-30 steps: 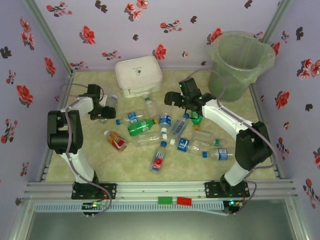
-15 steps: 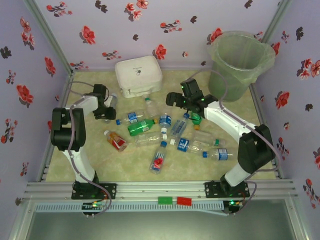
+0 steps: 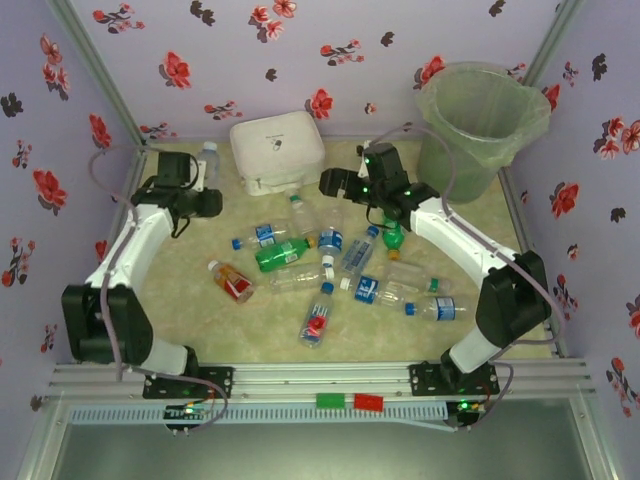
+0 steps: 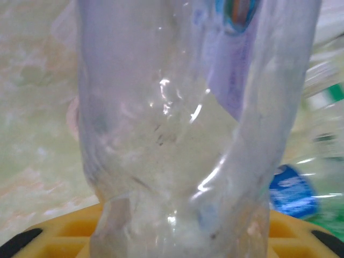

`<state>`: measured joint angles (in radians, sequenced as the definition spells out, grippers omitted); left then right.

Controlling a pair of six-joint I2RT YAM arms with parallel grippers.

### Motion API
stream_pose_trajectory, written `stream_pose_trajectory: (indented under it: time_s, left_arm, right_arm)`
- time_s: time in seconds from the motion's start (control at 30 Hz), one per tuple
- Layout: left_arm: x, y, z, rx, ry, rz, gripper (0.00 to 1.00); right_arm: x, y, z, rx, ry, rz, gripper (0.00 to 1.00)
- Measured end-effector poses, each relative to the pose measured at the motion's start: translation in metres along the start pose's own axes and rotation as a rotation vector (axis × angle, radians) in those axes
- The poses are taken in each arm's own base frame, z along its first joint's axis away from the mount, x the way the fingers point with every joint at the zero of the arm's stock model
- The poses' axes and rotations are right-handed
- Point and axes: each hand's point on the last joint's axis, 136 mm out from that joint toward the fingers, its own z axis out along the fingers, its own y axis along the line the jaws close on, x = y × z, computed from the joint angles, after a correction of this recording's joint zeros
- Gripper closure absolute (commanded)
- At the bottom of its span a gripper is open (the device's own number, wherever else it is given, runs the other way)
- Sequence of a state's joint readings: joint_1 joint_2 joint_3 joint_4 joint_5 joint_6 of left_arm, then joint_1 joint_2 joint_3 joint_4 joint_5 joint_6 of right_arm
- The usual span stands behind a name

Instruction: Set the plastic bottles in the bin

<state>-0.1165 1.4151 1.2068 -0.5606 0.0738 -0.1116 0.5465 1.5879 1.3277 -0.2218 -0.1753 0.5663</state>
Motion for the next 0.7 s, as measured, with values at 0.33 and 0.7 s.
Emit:
stream_pose_trajectory:
  time_s: [0.33, 0.7]
  left_arm:
    - [-0.036, -0.122, -0.035, 0.452, -0.181, -0.086, 0.60]
    - [-0.022, -0.230, -0.054, 0.766, -0.158, 0.000, 0.58]
  right_arm:
    - [-0.040, 0.076, -0.012, -0.353, -0.096, 0.021, 0.00]
    - [-0.043, 0.088, -0.016, -0.415, -0.103, 0.012, 0.13]
